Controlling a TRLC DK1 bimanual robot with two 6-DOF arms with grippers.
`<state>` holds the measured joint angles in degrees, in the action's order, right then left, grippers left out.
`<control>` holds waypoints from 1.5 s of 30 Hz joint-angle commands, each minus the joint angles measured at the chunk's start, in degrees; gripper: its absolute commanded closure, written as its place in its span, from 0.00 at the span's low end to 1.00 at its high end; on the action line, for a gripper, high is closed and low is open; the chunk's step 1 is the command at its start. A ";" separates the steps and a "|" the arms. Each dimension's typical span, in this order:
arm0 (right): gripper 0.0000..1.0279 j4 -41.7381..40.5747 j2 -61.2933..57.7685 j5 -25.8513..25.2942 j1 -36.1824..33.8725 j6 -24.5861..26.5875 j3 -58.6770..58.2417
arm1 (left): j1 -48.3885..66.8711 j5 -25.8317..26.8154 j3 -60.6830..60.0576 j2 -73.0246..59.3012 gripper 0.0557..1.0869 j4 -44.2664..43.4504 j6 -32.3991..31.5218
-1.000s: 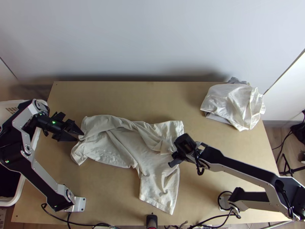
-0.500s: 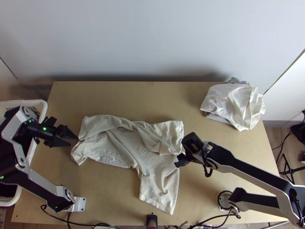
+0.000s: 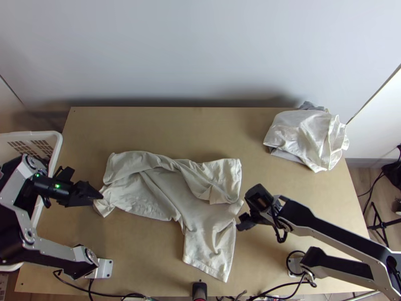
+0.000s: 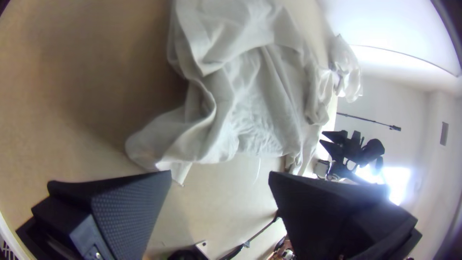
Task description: Fold the t-shirt
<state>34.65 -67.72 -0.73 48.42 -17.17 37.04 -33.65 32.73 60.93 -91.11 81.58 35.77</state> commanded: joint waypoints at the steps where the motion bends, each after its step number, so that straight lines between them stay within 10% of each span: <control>1: 0.44 0.85 1.98 3.54 1.94 -0.85 -3.02 | 0.16 -1.00 -5.03 4.27 0.05 -0.02 1.76; 24: 0.44 3.67 0.31 17.70 16.88 -0.41 -0.56 | 4.73 -2.41 -5.91 1.20 0.05 -4.68 -2.72; 45: 0.44 -5.83 -5.84 18.57 18.55 -5.77 -2.85 | 9.65 -1.71 -8.10 0.85 0.05 -10.74 -9.23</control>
<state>29.61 -72.47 17.85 66.72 -22.17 34.54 -25.06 30.89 53.76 -89.93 71.37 27.38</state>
